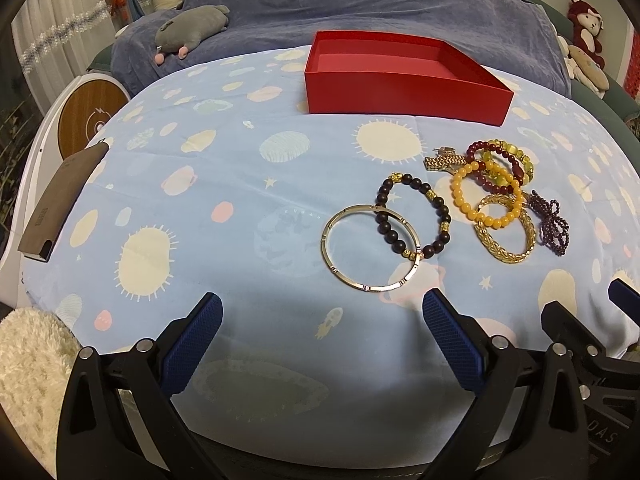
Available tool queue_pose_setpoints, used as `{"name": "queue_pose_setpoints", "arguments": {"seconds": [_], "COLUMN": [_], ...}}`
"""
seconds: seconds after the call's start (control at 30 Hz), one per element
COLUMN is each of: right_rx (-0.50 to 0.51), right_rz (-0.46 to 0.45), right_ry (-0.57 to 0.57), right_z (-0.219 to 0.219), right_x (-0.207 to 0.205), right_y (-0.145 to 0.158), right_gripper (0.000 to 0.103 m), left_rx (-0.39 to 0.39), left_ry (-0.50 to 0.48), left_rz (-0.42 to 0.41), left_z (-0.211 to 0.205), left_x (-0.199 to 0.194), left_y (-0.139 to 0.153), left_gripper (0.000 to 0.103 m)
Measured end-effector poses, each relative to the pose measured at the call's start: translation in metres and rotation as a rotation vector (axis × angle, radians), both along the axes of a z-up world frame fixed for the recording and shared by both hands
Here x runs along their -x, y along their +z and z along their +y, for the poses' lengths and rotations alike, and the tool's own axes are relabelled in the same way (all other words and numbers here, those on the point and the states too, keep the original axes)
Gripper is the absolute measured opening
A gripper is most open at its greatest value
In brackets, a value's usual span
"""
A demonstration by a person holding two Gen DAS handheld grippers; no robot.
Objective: Organize jewelry
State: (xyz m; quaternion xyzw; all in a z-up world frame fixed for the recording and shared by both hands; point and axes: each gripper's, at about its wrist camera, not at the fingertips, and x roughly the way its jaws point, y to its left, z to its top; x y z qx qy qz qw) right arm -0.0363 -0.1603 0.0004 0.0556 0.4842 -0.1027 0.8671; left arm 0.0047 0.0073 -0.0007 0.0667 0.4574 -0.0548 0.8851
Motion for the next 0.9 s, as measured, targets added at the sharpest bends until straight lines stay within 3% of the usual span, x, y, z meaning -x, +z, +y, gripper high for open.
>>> {"name": "queue_pose_setpoints", "arguments": {"seconds": [0.33, 0.57, 0.7, 0.83, 0.9], "right_rx": [-0.022, -0.087, -0.127, -0.100, -0.072], "right_rz": [-0.017, 0.009, 0.034, 0.044, 0.046], "right_ry": [0.030, 0.014, 0.005, 0.015, 0.029], "right_z": [-0.015, -0.031, -0.034, -0.033, -0.032], "right_x": [-0.025, -0.056, -0.066, -0.071, -0.071], "right_y": [0.008, 0.002, -0.009, -0.015, -0.015], "right_gripper": [0.096, 0.081, 0.059, 0.048, 0.033], "left_rx": [0.076, 0.061, 0.065, 0.061, 0.066], "left_ry": [0.051, 0.048, 0.032, 0.027, 0.017], "left_rz": [0.041, 0.051, 0.070, 0.077, 0.082], "left_z": [0.017, 0.016, 0.013, 0.011, 0.009], "left_x": [-0.016, -0.026, -0.031, -0.034, -0.034], "left_y": [0.000, -0.006, -0.008, -0.010, -0.010], "left_gripper": [0.096, 0.096, 0.096, 0.096, 0.096]}}
